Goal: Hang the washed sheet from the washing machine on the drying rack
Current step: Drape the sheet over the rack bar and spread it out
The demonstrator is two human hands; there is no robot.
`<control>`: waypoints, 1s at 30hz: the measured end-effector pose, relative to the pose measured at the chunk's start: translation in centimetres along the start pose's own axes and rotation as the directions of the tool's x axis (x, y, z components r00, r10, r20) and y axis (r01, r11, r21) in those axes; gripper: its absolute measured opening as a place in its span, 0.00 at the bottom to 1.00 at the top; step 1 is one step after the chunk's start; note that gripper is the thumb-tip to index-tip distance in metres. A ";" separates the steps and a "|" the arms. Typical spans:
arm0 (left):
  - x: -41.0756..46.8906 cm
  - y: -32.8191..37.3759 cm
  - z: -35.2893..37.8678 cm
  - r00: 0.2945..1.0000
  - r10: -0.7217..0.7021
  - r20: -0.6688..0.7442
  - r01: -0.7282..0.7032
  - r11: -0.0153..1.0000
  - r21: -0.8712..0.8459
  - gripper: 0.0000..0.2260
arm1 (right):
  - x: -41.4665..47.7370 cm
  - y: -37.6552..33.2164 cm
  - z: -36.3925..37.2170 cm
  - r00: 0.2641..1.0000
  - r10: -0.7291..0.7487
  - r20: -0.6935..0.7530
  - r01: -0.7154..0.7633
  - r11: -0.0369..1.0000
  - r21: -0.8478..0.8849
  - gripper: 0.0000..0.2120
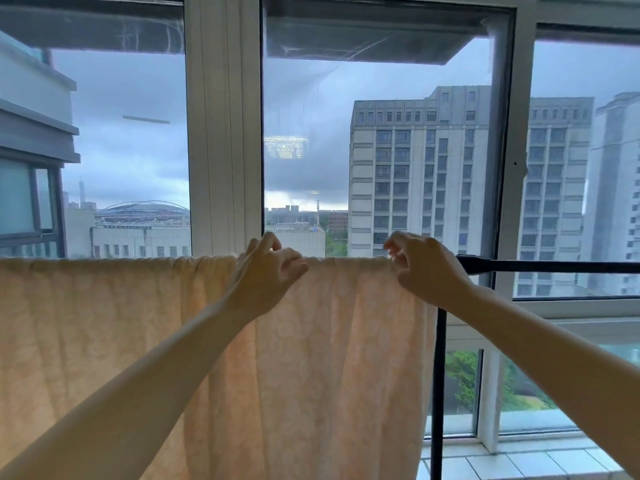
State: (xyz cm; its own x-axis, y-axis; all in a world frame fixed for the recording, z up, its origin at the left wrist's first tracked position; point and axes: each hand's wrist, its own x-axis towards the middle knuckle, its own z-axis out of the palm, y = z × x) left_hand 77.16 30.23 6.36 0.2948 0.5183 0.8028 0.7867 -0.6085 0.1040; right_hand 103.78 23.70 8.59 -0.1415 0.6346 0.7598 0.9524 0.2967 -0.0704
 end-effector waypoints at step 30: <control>-1.6 0.3 0.5 0.958 -0.002 -0.287 -0.034 0.992 -0.119 0.06 | -1.1 1.5 0.8 0.985 -0.140 -0.102 0.141 0.990 0.007 0.05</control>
State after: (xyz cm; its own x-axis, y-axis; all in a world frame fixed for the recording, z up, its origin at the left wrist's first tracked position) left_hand 77.23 29.52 4.77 0.1253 0.3251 0.9374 0.7061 -0.6929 0.1459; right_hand 105.11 24.02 7.17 -0.2451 0.5109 0.8240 0.9208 0.3886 0.0330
